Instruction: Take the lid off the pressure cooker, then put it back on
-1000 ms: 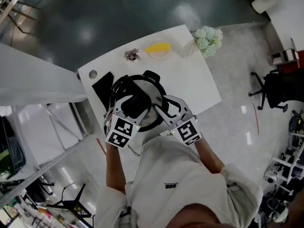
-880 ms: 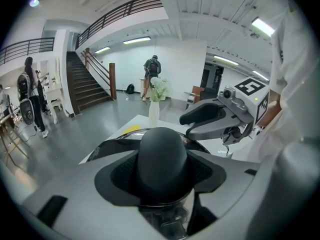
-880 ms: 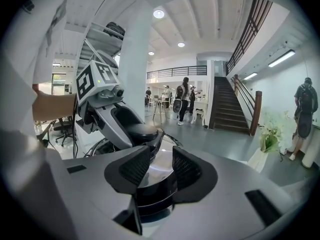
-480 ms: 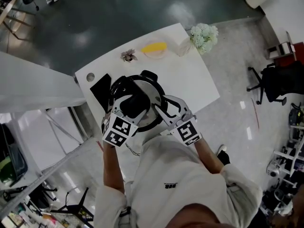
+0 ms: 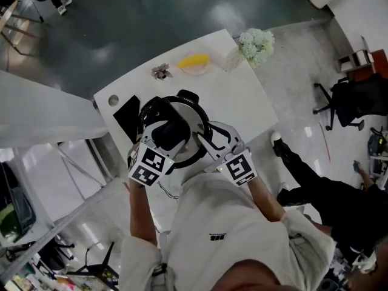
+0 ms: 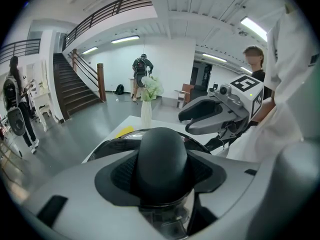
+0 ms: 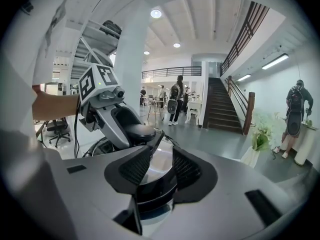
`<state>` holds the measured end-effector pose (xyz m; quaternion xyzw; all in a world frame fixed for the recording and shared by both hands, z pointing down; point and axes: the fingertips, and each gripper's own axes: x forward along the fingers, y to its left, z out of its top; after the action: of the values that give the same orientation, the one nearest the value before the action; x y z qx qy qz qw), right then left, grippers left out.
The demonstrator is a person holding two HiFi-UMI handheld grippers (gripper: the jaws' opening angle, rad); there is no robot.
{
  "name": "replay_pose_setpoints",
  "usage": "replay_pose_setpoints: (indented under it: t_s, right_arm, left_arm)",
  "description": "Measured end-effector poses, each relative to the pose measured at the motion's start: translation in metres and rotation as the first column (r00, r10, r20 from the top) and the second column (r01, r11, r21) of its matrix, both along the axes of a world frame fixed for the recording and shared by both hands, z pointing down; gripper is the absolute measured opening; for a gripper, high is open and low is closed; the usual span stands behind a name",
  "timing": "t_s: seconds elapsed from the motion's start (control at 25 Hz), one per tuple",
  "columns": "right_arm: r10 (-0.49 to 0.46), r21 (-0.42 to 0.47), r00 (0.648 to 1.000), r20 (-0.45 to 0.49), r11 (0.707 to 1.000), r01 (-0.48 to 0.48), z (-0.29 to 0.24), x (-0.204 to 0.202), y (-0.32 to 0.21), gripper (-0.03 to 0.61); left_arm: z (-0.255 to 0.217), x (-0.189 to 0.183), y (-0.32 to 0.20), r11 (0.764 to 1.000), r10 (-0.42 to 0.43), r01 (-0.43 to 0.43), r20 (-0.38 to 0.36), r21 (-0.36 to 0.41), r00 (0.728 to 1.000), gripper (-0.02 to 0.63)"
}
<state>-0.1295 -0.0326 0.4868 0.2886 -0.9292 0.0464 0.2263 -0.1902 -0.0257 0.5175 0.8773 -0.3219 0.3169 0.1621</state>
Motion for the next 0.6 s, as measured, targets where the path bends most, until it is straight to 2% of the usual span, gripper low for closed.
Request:
replay_pose_setpoints:
  t_s: [0.6]
  right_arm:
    - [-0.005, 0.022, 1.000, 0.009, 1.000, 0.004, -0.007, 0.001, 0.004, 0.138]
  left_arm:
    - [-0.017, -0.003, 0.001, 1.000, -0.001, 0.001, -0.004, 0.026, 1.000, 0.285]
